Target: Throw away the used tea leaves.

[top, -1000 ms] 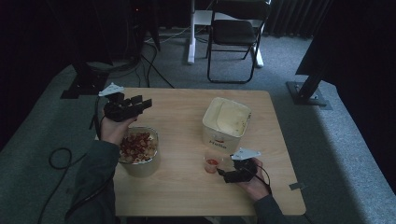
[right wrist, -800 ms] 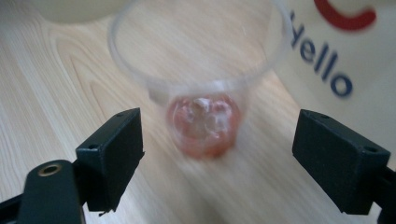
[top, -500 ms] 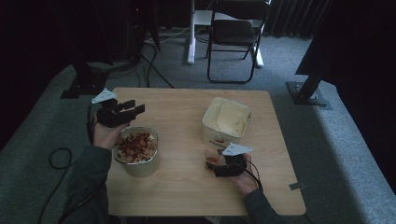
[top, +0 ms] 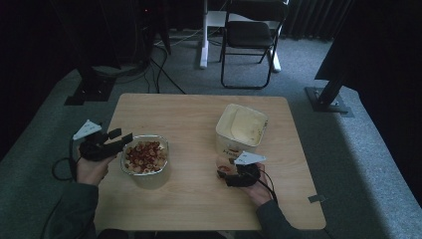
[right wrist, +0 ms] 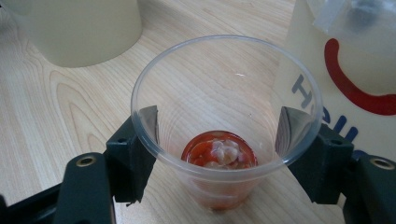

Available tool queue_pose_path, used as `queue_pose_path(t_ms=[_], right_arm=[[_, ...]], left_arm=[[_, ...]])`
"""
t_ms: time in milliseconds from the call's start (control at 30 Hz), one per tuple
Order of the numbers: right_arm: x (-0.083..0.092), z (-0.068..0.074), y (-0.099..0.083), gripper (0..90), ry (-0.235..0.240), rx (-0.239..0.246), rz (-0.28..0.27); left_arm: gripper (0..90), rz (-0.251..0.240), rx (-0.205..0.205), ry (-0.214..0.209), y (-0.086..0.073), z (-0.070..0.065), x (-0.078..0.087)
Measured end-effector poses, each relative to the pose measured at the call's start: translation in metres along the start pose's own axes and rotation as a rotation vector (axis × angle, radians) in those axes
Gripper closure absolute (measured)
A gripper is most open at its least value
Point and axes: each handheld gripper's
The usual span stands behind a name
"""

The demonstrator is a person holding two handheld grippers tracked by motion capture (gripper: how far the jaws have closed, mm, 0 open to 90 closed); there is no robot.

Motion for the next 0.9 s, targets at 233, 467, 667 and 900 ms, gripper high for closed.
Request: queue_pose_path(t_ms=[233,467,667,900], right_arm=[[0.000,0.000,0.000,30.3,0.000,0.000,0.003],[0.000,0.000,0.001,30.2,-0.006,0.006,0.007],[0.000,0.000,0.001,30.1,-0.006,0.006,0.007],[0.000,0.000,0.001,30.2,-0.013,0.006,0.005]], left_arm=[[43.3,-0.020,0.068,-0.001,-0.041,0.008,0.029],[43.7,-0.012,0.099,0.018,-0.080,0.003,0.051],[47.1,0.047,0.090,-0.013,-0.107,-0.008,0.043],[41.5,0.117,0.033,-0.068,-0.115,-0.025,0.015]])
Point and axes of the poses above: each handheld gripper's, and its own axes: x roughly backward along the jaws, y roughly out of its top, z roughly to its left, and after that the axes turned 14 degrees about -y, right-handed
